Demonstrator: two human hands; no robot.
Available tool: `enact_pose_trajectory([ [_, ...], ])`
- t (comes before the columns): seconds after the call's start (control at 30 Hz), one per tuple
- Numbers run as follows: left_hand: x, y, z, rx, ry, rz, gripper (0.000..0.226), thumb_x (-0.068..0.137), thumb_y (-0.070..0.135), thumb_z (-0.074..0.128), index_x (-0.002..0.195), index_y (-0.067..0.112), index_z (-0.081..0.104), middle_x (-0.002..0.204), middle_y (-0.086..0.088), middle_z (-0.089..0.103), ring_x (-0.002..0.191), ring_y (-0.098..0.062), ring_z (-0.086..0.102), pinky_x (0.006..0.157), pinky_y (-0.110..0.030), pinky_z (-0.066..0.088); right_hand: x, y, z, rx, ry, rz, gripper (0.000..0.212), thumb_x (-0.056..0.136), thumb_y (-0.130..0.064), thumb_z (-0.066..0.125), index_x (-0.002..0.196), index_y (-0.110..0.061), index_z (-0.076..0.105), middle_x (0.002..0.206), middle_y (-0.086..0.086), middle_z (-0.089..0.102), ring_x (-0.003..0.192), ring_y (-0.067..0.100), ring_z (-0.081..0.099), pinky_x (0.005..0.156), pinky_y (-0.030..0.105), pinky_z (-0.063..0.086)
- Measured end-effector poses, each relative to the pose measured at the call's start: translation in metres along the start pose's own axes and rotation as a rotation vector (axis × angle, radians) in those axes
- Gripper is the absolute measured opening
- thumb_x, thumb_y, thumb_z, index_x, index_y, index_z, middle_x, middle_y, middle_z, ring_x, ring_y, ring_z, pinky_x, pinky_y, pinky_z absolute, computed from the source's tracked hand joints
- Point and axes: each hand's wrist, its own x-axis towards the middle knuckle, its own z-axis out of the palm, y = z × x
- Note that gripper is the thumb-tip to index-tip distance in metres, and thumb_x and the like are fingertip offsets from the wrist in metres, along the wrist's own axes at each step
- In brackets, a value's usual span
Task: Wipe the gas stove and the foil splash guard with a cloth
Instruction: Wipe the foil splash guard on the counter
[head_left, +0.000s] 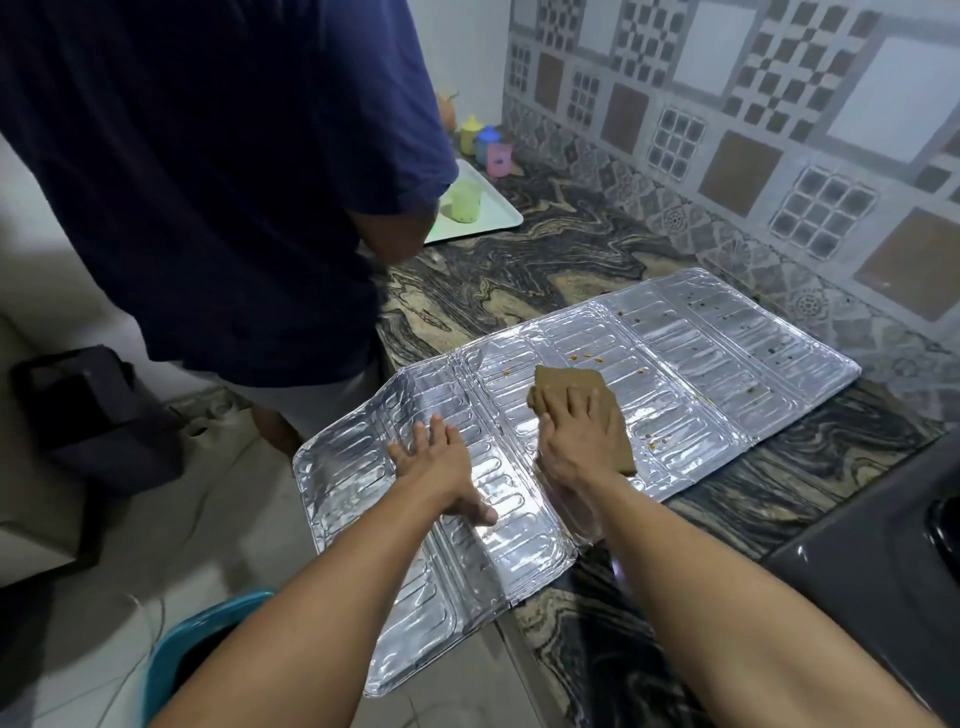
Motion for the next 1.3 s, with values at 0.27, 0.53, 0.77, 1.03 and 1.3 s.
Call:
enact_pose_trajectory([
  [0.27,0.000,-0.001,0.002,-0.031,0.039,-0.011,0.137,0.059,0.065,0.078,0.154,0.010,-0.004,0.160,-0.013,-0.017,0.147,-0.035,-0.013,0.115,-0.064,-0.001,-0.011,-0.041,-0.002,0.412,0.215,-0.301,0.044,0.088,-0.023,0.035,0.126,-0.019,0.057,0.126,0.004,0.060,0.115,0.023,0.049,0.096,0.040,0.038],
  [0.53,0.003,-0.011,0.008,-0.071,0.080,0.015,0.141,0.055,0.069,0.077,0.154,0.015,-0.007,0.161,-0.008,-0.015,0.148,-0.031,-0.012,0.118,-0.059,-0.001,0.031,-0.062,0.008,0.005,-0.120,-0.503,0.051,0.101,-0.030,0.031,0.151,-0.032,0.026,0.163,-0.003,0.015,0.150,0.021,0.005,0.120,0.049,0.000],
  [0.77,0.002,-0.007,-0.002,0.076,0.027,-0.013,0.143,0.054,0.077,0.071,0.154,0.009,-0.004,0.161,-0.014,-0.013,0.148,-0.036,-0.006,0.116,-0.063,0.005,0.076,-0.056,0.000,-0.024,-0.088,-0.302,0.050,0.103,-0.040,0.021,0.152,-0.031,0.021,0.162,0.004,0.016,0.150,0.027,0.006,0.120,0.053,0.001],
  [1.03,0.001,0.011,-0.041,0.357,-0.009,0.011,0.097,0.067,0.082,0.057,0.134,0.013,0.048,0.148,-0.013,0.041,0.141,-0.038,0.029,0.112,-0.068,0.011,0.087,-0.015,-0.029,0.028,0.023,0.047,0.049,0.086,-0.013,0.044,0.133,-0.025,0.047,0.139,0.014,0.044,0.133,0.036,0.035,0.112,0.052,0.026],
  [1.3,0.057,-0.007,-0.060,0.125,0.077,0.043,0.140,0.056,0.073,0.073,0.154,0.008,-0.004,0.163,-0.011,-0.004,0.149,-0.033,-0.005,0.114,-0.066,0.003,0.084,-0.047,-0.003,-0.097,-0.081,-0.416,0.046,0.101,-0.040,0.027,0.146,-0.033,0.033,0.154,-0.002,0.034,0.143,0.024,0.025,0.116,0.049,0.017],
])
